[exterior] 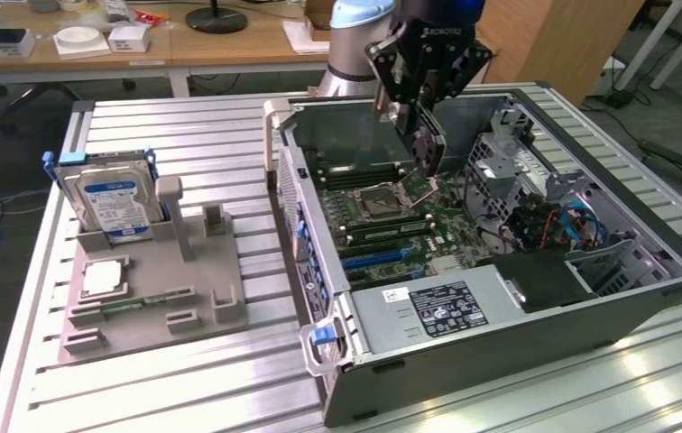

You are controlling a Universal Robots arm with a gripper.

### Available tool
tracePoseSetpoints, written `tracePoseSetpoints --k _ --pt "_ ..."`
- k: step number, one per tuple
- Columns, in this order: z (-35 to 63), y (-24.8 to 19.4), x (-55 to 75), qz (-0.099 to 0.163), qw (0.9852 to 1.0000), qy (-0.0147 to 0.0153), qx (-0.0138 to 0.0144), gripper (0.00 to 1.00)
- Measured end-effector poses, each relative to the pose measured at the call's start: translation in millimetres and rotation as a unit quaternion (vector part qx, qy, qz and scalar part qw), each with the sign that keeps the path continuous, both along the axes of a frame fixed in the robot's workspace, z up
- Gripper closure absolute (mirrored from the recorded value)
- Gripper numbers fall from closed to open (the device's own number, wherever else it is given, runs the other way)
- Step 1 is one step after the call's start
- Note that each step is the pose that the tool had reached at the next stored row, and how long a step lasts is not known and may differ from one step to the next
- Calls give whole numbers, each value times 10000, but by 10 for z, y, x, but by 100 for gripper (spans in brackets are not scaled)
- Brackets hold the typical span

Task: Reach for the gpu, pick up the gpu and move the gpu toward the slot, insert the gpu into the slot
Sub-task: 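Pick up the gpu and move the gpu toward the slot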

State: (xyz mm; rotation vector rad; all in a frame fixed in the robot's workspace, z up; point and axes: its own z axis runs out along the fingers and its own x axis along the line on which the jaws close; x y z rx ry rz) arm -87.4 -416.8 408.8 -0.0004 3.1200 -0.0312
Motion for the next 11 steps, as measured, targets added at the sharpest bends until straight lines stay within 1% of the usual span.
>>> tracePoseSetpoints --k 4,11 --pt "0 0 79 1 10000 0 0 73" --pt "0 0 87 0 10000 0 0 73"
